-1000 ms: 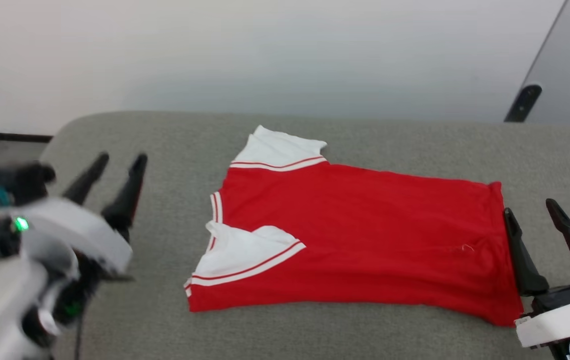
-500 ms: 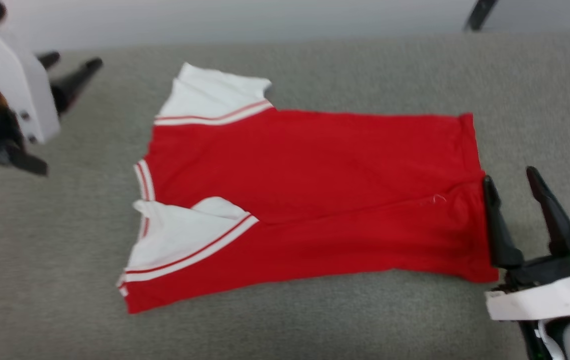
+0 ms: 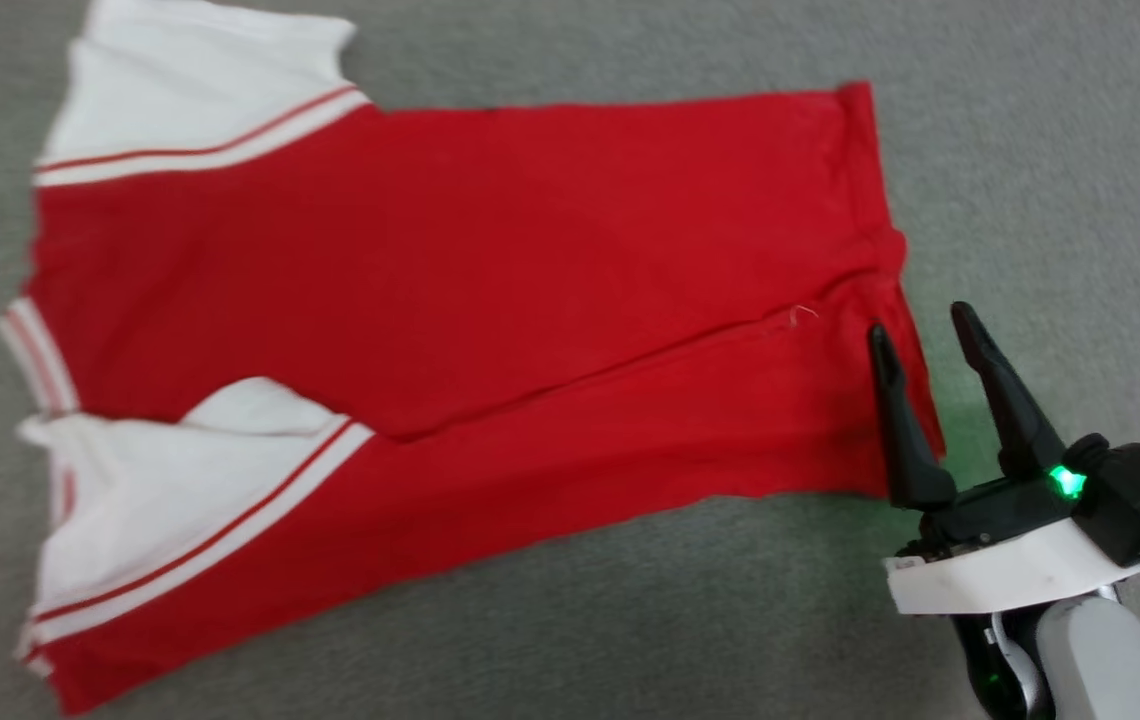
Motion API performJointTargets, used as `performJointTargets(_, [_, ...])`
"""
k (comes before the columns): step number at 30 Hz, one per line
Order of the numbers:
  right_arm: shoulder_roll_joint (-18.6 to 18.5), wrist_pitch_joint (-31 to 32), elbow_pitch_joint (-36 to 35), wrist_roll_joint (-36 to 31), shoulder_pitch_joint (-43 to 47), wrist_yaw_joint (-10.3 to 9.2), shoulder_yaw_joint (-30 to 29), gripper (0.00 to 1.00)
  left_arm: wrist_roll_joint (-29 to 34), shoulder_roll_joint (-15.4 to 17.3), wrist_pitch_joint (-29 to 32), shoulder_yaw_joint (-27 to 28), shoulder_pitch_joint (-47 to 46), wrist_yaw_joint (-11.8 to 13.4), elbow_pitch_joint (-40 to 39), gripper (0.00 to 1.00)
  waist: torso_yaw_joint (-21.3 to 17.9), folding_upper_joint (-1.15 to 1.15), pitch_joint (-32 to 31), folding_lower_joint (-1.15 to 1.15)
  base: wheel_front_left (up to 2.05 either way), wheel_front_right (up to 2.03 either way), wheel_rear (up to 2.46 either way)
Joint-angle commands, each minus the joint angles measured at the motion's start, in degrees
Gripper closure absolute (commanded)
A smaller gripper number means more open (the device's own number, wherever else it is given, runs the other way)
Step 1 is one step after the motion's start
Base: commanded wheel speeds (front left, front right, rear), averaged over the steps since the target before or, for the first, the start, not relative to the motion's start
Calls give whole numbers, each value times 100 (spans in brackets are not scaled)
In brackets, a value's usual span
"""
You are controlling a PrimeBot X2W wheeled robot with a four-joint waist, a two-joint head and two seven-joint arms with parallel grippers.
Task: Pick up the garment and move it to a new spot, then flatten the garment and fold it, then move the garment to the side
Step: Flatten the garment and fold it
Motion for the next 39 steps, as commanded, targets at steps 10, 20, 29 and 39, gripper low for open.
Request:
performJointTargets(10, [207, -45, 69, 187, -225, -10, 233, 0, 425, -246, 471, -441, -580, -222, 829, 0, -916, 0, 872, 0, 0, 0, 0])
performJointTargets(20, [271, -46, 73, 292, -262, -10, 231, 0, 1006, -81, 975, -1040, -520, -184, 1549, 0, -998, 0, 926, 0, 0, 0, 0])
performJointTargets(29, [287, -47, 135, 369, -276, -10, 221, 0, 980, -221, 2030, -1327, -206, 442, 1710, 0, -922, 0, 887, 0, 0, 0, 0])
performJointTargets(39, [320, -47, 179, 473, -374, -10, 305, 0, 688, -167, 2163, -1229, 214, 870, 1295, 100, -983, 0, 953, 0, 0, 0, 0])
